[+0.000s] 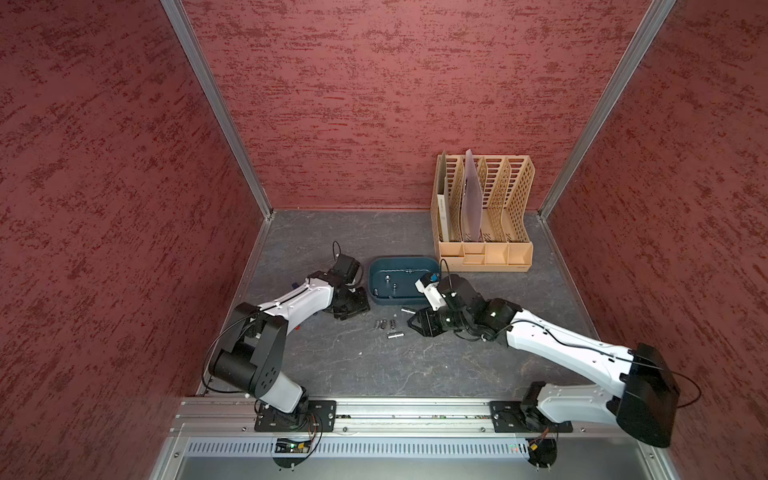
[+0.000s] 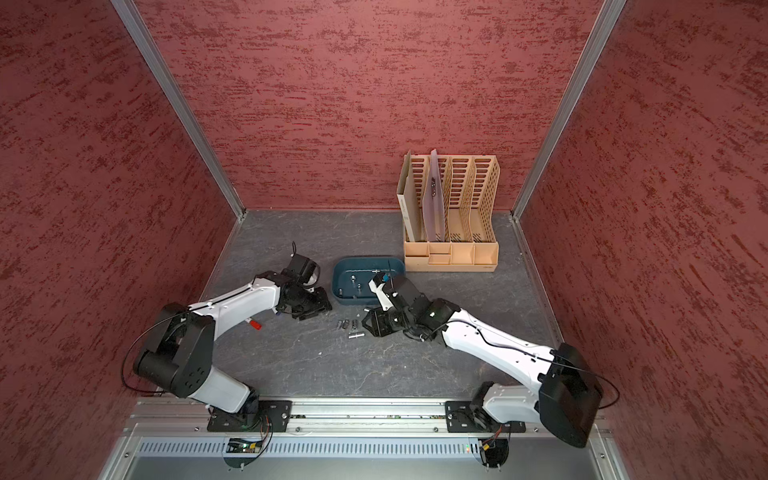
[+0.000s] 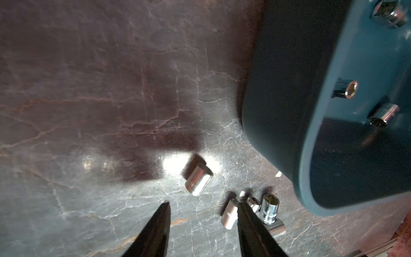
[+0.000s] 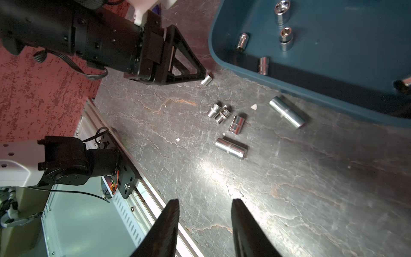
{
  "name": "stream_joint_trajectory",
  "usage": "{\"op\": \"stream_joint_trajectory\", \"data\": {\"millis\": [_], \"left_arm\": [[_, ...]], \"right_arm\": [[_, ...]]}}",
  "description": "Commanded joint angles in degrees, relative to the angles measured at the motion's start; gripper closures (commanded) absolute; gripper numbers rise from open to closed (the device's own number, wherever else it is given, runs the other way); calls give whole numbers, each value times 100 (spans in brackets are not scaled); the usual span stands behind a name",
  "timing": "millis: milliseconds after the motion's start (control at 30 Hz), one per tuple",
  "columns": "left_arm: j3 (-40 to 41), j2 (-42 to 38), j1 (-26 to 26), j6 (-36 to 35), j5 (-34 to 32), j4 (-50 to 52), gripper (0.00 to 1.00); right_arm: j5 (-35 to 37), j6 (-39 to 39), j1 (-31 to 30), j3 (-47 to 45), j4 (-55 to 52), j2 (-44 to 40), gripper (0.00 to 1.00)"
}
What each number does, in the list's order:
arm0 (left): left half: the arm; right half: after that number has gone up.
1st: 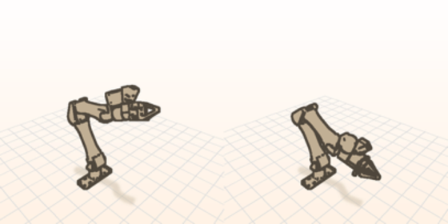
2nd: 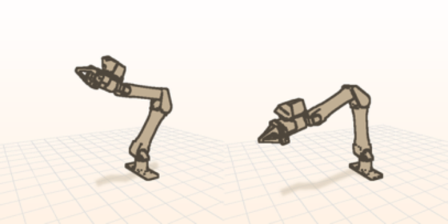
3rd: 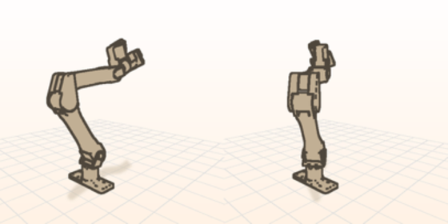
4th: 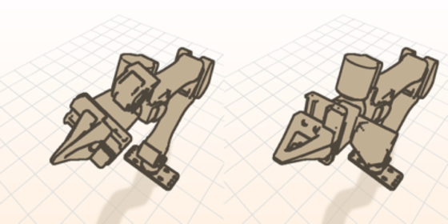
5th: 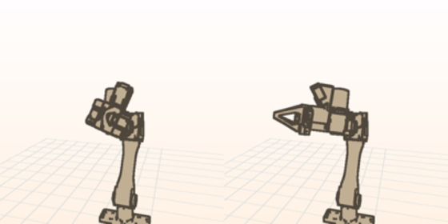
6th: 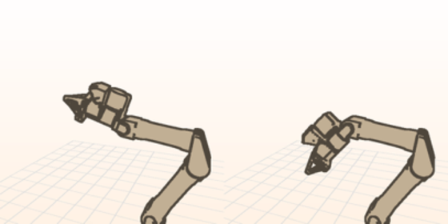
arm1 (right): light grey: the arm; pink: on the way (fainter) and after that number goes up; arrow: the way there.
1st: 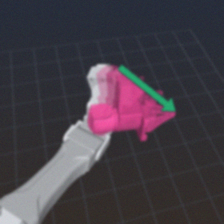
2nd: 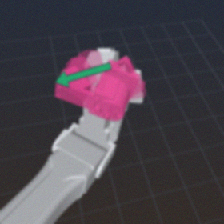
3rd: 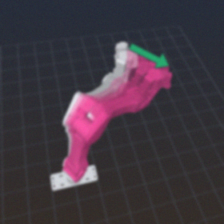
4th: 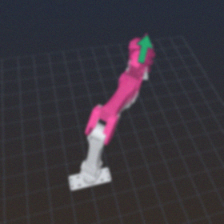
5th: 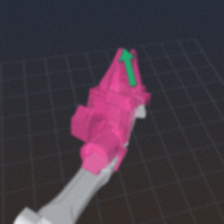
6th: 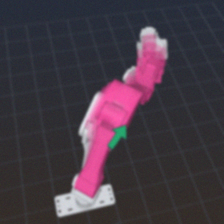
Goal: Put the socket on the desktop into the storage box
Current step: Pick up the socket head at the center of the board.
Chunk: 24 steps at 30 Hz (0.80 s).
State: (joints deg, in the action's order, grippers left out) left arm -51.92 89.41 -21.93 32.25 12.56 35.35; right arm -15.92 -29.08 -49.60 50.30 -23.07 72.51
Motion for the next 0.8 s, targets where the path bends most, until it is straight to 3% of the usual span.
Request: {"op": "stream_joint_trajectory", "data": {"millis": [0, 500, 767], "left_arm": [[-166, 154, -70, -218, -149, 67, 51], [-568, 747, -262, -429, -542, 168, 61], [-732, 945, -533, -511, -1059, 353, 68]], "right_arm": [[-96, 59, -58, -112, 268, -128, 57], [-104, -36, -103, -224, 427, -74, 57], [-60, -45, -109, -261, 433, -62, 57]]}}
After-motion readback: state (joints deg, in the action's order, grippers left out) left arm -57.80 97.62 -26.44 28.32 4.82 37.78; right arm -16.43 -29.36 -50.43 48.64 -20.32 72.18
